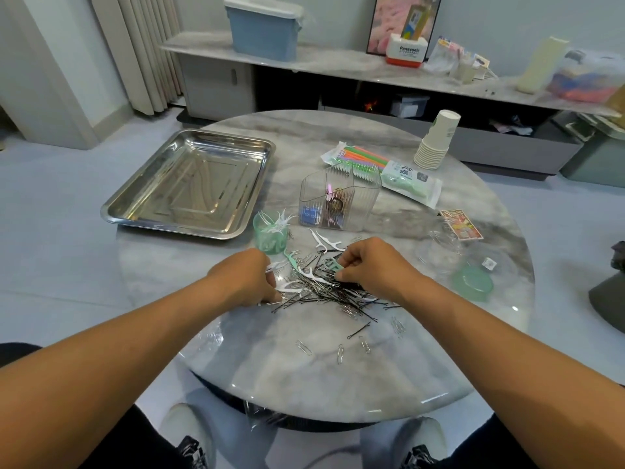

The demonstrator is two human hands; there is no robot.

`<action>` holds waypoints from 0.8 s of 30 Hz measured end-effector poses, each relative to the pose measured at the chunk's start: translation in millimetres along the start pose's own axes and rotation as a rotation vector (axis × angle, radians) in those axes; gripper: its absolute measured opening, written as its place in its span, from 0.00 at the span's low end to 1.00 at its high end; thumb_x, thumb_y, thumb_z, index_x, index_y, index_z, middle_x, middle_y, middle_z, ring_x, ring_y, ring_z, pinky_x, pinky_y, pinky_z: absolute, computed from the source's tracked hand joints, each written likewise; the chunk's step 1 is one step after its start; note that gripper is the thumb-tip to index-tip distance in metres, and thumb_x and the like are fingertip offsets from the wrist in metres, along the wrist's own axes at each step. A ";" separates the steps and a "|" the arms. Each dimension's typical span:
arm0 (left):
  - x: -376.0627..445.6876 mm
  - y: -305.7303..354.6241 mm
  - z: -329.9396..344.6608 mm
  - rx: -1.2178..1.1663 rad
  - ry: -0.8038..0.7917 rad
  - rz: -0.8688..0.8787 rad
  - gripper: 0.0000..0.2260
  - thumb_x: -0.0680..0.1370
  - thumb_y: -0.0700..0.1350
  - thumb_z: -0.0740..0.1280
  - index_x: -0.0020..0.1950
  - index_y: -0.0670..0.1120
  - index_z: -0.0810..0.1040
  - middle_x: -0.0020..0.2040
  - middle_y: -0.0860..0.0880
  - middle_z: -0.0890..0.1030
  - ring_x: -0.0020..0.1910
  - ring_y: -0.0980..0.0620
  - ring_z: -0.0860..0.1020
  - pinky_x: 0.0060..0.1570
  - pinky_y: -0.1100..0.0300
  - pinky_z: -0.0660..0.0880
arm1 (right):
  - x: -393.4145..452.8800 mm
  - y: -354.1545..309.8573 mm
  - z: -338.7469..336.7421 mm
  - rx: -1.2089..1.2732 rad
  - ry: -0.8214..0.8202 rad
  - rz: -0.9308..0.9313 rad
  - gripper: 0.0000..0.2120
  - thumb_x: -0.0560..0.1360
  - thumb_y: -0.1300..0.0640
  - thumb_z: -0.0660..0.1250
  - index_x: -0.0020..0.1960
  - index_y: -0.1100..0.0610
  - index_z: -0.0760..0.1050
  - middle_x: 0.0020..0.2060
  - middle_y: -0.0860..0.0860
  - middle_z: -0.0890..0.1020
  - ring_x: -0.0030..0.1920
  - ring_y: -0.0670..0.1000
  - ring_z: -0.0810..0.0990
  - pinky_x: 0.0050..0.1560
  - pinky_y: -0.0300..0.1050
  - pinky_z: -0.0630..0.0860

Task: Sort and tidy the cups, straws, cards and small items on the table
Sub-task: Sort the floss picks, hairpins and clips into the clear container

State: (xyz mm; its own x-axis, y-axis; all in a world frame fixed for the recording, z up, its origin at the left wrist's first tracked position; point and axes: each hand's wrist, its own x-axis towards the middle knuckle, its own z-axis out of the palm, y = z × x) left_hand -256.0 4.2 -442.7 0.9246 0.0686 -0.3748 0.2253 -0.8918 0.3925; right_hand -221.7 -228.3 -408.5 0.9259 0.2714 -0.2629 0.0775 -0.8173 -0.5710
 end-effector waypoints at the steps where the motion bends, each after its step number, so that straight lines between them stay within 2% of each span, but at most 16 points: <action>1: 0.9 1.1 -0.4 -0.016 -0.025 -0.006 0.10 0.69 0.50 0.80 0.42 0.48 0.82 0.34 0.53 0.83 0.36 0.53 0.80 0.38 0.59 0.74 | 0.9 -0.9 3.1 0.027 -0.006 0.005 0.09 0.73 0.54 0.78 0.52 0.53 0.82 0.41 0.44 0.80 0.43 0.45 0.78 0.38 0.35 0.70; 3: 1.7 2.5 -2.9 -0.036 -0.048 -0.003 0.08 0.71 0.47 0.79 0.44 0.47 0.83 0.35 0.52 0.82 0.35 0.52 0.78 0.37 0.60 0.73 | 4.0 -3.0 8.9 0.094 -0.005 0.015 0.09 0.73 0.53 0.79 0.50 0.52 0.82 0.40 0.44 0.81 0.41 0.44 0.78 0.37 0.35 0.69; 5: 1.8 2.3 -9.8 -0.119 -0.053 0.001 0.08 0.72 0.48 0.78 0.43 0.46 0.83 0.36 0.50 0.81 0.32 0.53 0.75 0.31 0.62 0.70 | 6.3 -5.9 10.5 0.195 0.010 0.023 0.08 0.72 0.53 0.79 0.46 0.53 0.82 0.37 0.44 0.81 0.38 0.44 0.77 0.37 0.36 0.69; 7: 3.3 1.0 -21.9 -0.266 -0.061 -0.009 0.10 0.74 0.50 0.77 0.43 0.46 0.81 0.35 0.49 0.79 0.28 0.54 0.71 0.26 0.65 0.66 | 6.8 -8.7 7.3 0.323 0.015 0.012 0.07 0.72 0.55 0.79 0.45 0.55 0.82 0.37 0.46 0.82 0.37 0.44 0.77 0.40 0.37 0.72; 10: 5.5 0.5 -38.1 -0.567 -0.124 -0.035 0.12 0.75 0.52 0.77 0.43 0.46 0.78 0.31 0.50 0.69 0.29 0.54 0.63 0.25 0.63 0.61 | 3.0 -14.7 -0.5 0.507 0.020 -0.053 0.06 0.72 0.58 0.79 0.45 0.56 0.83 0.39 0.53 0.84 0.40 0.46 0.80 0.48 0.41 0.78; 11: 7.8 3.1 -41.1 -0.662 -0.153 -0.032 0.12 0.75 0.51 0.76 0.43 0.46 0.77 0.30 0.51 0.67 0.29 0.54 0.61 0.25 0.62 0.60 | 3.0 -17.6 -3.9 0.561 0.034 -0.079 0.06 0.72 0.59 0.78 0.46 0.57 0.83 0.40 0.53 0.85 0.39 0.45 0.81 0.46 0.39 0.79; 14: 7.9 12.1 -37.2 -0.893 -0.230 -0.026 0.10 0.76 0.48 0.75 0.46 0.47 0.74 0.27 0.53 0.65 0.26 0.56 0.58 0.21 0.64 0.57 | 2.1 -25.0 -9.6 0.783 0.077 -0.047 0.04 0.73 0.61 0.77 0.45 0.58 0.82 0.36 0.49 0.83 0.32 0.39 0.78 0.33 0.31 0.74; 18: 4.4 28.7 -31.7 -1.064 -0.320 0.020 0.09 0.78 0.45 0.74 0.45 0.48 0.74 0.28 0.55 0.65 0.24 0.58 0.56 0.19 0.66 0.56 | -0.4 -32.0 -10.3 1.026 0.009 0.071 0.04 0.71 0.59 0.77 0.43 0.57 0.82 0.33 0.47 0.81 0.32 0.43 0.76 0.34 0.38 0.71; 20: 2.4 35.9 -31.7 -1.055 -0.340 0.025 0.09 0.77 0.45 0.74 0.46 0.48 0.74 0.27 0.55 0.64 0.25 0.58 0.56 0.20 0.66 0.54 | -2.5 -32.6 -11.7 0.960 0.097 -0.042 0.05 0.72 0.61 0.77 0.45 0.58 0.82 0.34 0.48 0.82 0.34 0.43 0.77 0.36 0.38 0.74; 21: 1.7 38.2 -33.0 -1.051 -0.354 0.007 0.09 0.77 0.45 0.74 0.47 0.48 0.74 0.27 0.55 0.64 0.25 0.58 0.55 0.20 0.66 0.54 | -3.4 -31.4 -15.1 0.814 0.180 -0.166 0.05 0.72 0.61 0.77 0.46 0.58 0.83 0.36 0.49 0.83 0.36 0.43 0.78 0.38 0.37 0.76; 23: 1.6 40.6 -36.7 -1.061 -0.429 -0.032 0.08 0.78 0.44 0.73 0.45 0.47 0.74 0.26 0.54 0.63 0.23 0.59 0.55 0.19 0.67 0.53 | -4.4 -27.2 -26.3 0.348 0.309 -0.501 0.04 0.72 0.60 0.78 0.46 0.57 0.84 0.42 0.51 0.85 0.44 0.43 0.80 0.47 0.39 0.77; 24: 1.6 40.7 -38.4 -1.077 -0.491 -0.052 0.09 0.79 0.44 0.71 0.42 0.47 0.73 0.26 0.54 0.62 0.22 0.59 0.56 0.19 0.68 0.52 | -4.0 -24.7 -30.8 0.130 0.332 -0.667 0.04 0.72 0.60 0.78 0.46 0.58 0.85 0.45 0.51 0.85 0.49 0.46 0.81 0.52 0.43 0.77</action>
State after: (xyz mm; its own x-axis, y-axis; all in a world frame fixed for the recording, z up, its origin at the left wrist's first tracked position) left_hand -233.6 -14.8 -395.1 0.7424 -0.2951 -0.6015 0.6192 -0.0404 0.7842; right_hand -215.9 -224.9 -369.4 0.7622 0.5034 0.4069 0.6354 -0.4615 -0.6191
